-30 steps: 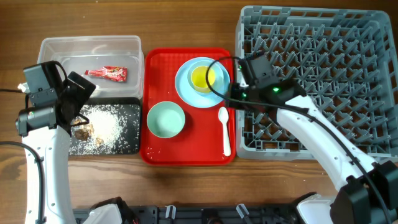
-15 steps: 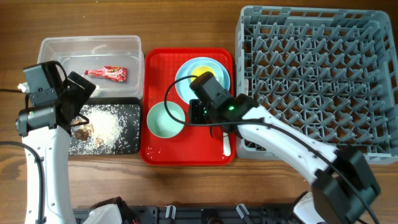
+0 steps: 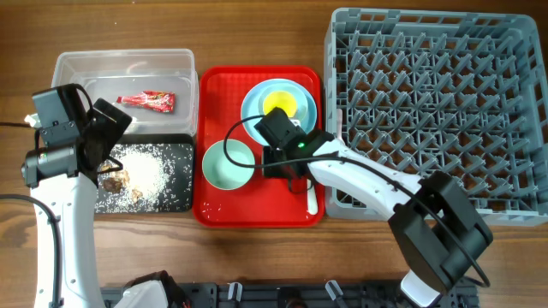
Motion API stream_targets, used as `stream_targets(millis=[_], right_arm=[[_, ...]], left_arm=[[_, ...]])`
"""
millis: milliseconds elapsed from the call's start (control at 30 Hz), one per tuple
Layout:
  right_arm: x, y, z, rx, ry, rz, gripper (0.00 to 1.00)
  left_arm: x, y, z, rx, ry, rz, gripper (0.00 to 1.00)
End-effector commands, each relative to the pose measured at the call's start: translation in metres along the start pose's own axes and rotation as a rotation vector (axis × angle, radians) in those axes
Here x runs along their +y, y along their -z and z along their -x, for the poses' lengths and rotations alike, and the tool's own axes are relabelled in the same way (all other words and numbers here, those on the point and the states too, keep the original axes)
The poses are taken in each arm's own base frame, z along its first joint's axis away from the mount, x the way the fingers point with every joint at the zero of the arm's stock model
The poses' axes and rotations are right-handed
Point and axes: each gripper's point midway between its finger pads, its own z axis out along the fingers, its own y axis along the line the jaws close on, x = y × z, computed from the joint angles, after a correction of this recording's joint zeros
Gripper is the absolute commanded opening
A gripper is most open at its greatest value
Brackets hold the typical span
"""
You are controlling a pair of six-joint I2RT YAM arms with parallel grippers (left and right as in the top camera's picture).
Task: Sort waste into correct bins and load items into the dishwasher rack
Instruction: 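Return the right gripper to the red tray toward the white spoon, then lower the right gripper and grasp the white spoon handle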
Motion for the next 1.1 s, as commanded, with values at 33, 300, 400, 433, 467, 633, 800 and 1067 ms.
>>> stream_targets(millis=[33,300,400,433,467,633,800,1067], right_arm=[[-0.03,0.041,0.005,-0.075,0.022,-0.15,0.36],[-0.061,0.042,-0.008,-0.031,0.036,-0.298,0.37],[-0.063,0.034,-0.012,-0.005,0.041,-0.315,0.37],[-0.065,0.03,-0.014,0.006,0.043,-0.324,0.37],[-0.065,0.027,-0.014,0.011,0.044,-0.328,0.38],[-0.067,0.004,-0.017,0.044,0.074,-0.345,0.38],[-0.056,-0.018,-0.029,0.137,0.199,-0.276,0.38],[-0.035,-0.021,-0.038,0.201,0.33,-0.14,0.24]], left_arm=[[-0.001,0.005,0.005,-0.019,-0.009,-0.007,1.0],[-0.001,0.005,0.005,-0.019,-0.01,-0.007,1.0],[-0.001,0.005,0.005,-0.019,-0.009,-0.007,1.0],[-0.001,0.005,0.005,-0.019,-0.009,-0.007,1.0],[-0.001,0.005,0.005,-0.019,-0.01,-0.007,1.0],[-0.001,0.005,0.005,-0.019,-0.009,-0.007,1.0],[-0.001,0.005,0.005,-0.019,-0.009,-0.007,1.0],[-0.001,0.005,0.005,-0.019,-0.009,-0.007,1.0]])
